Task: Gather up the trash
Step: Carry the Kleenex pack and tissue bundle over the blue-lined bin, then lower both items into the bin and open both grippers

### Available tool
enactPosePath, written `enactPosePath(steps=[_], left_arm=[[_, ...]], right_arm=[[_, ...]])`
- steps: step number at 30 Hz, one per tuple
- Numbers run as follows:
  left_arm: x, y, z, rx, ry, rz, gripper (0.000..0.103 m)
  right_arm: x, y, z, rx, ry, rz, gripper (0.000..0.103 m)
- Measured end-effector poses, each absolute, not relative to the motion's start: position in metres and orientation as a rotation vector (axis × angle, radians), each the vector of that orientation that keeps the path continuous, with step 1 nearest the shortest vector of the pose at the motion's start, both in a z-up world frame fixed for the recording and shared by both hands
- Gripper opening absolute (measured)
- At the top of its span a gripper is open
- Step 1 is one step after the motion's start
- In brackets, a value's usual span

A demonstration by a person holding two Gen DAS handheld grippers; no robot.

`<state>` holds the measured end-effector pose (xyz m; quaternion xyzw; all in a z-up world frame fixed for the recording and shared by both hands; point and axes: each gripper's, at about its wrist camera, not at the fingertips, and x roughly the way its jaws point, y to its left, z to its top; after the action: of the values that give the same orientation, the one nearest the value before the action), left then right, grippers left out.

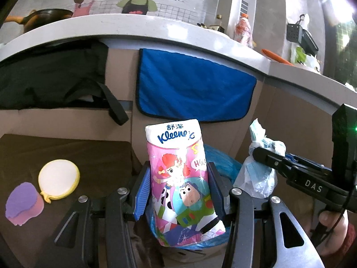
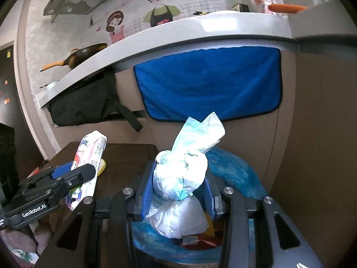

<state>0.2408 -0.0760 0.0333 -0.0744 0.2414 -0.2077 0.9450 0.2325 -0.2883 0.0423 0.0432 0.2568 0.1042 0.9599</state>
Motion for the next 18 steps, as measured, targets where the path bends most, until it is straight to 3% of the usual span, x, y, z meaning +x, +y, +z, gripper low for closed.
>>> enactPosePath(steps=[18], left_arm=[[0.267, -0.099, -0.002, -0.142, 0.543, -0.477, 0.049]], right_arm=[[0.244, -0.304, 0.01, 0.076, 0.545, 0.194, 0.036]])
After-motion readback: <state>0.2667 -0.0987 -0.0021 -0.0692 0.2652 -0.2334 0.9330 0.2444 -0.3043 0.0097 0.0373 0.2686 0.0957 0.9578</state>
